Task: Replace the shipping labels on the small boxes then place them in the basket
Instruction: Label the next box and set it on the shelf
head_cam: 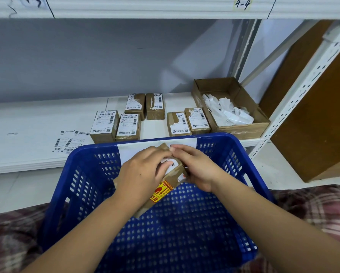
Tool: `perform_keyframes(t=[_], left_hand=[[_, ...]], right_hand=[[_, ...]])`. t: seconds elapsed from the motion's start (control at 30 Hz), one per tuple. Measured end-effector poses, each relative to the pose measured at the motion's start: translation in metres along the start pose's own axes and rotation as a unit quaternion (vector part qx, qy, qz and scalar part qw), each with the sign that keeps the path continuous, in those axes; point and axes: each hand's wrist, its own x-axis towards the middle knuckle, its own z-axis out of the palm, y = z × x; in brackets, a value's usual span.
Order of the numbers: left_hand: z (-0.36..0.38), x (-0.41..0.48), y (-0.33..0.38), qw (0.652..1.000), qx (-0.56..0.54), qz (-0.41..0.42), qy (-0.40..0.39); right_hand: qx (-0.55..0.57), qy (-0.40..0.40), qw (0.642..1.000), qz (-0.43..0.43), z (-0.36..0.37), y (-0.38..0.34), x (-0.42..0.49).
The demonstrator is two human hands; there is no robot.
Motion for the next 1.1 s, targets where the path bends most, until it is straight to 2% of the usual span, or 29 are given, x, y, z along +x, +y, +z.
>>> perform_keyframes(t=[0.13, 0.27, 0.5, 0.7, 0.9, 1.1], left_hand=[[0.004, -0.001, -0.004, 0.998, 0.060, 0.014, 0.013], [0.005, 0.000, -0.004, 0.998, 0.042, 0.017, 0.040], [0.007, -0.001, 0.000, 0.997, 0.008, 0.065, 0.029], [0.006, -0.001, 0.000, 0.997, 0.016, 0.079, -0.016], [0.003, -0.002, 0.003, 0.994, 0.054, 0.096, -0.005], [0.002, -0.003, 0.006, 0.996, -0.021, 0.083, 0.001]], right_hand=[[0.022, -0.048, 0.998, 0.015, 0.000, -0.002, -0.003], [0.055, -0.068, 0.995, 0.040, -0.003, -0.004, -0.003], [0.031, -0.034, 0.998, 0.033, -0.002, -0.003, 0.000], [-0.002, -0.031, 0.999, 0.030, -0.002, -0.001, 0.004], [-0.041, -0.038, 0.998, 0.020, -0.007, -0.004, 0.004], [-0.036, -0.051, 0.998, 0.030, -0.016, -0.011, 0.006]])
